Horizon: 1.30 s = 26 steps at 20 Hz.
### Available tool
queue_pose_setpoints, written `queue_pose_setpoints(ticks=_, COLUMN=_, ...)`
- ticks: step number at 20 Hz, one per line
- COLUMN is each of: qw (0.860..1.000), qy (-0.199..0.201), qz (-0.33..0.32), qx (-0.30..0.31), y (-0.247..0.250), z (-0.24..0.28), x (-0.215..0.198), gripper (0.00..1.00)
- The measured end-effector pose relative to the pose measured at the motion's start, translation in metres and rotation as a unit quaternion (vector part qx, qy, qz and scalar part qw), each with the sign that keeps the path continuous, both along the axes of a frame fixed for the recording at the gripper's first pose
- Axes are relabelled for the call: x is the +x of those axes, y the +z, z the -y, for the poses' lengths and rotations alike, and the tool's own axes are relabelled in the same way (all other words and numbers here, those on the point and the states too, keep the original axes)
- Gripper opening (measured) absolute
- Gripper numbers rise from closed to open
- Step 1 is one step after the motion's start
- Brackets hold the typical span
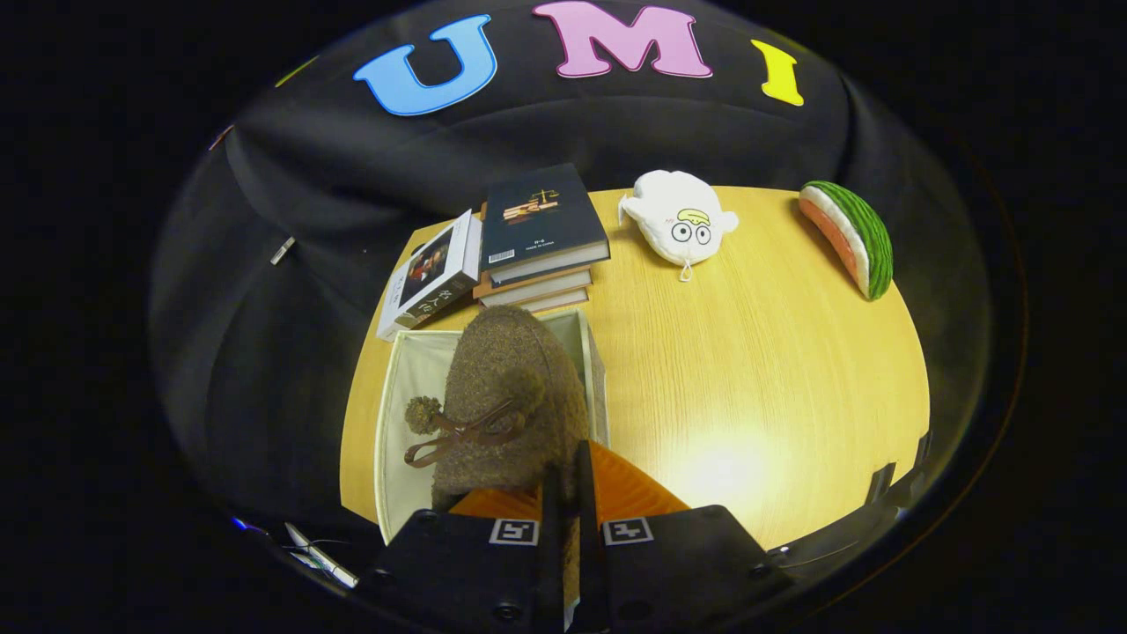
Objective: Open the storage box then place both shoes into the box .Put the left shoe in first, then the right shoe, with the right side of both shoes facing outward in a uniform manner.
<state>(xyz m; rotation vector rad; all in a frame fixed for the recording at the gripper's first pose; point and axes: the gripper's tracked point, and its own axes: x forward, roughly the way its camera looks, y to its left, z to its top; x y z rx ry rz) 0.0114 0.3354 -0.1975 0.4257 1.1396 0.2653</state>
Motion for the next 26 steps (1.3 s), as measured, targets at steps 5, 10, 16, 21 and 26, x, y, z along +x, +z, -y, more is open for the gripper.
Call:
queue_pose_setpoints(ticks=5, qw=1.0, qy=0.0, qz=-0.01, qx=0.011, y=-0.006, z=-0.009, x=-0.002, gripper=0.21)
queue_pose_setpoints(ticks=10, qw=0.999, qy=-0.02, qz=0.032, qx=0.025, y=0.009, z=-0.003, x=0.013, gripper=0.59)
queue_pose_setpoints(ticks=16, qw=0.998, qy=-0.024, qz=0.052, qx=0.025, y=0.012, z=0.012, x=0.017, gripper=0.97)
queue_pose_setpoints(ticks=21, qw=0.997, qy=-0.015, qz=0.073, qx=0.022, y=0.016, z=0.02, x=0.015, gripper=0.99)
queue_pose_setpoints(ticks=26, qw=0.993, qy=-0.021, qz=0.115, qx=0.004, y=0.03, z=0.047, x=0.023, gripper=0.99)
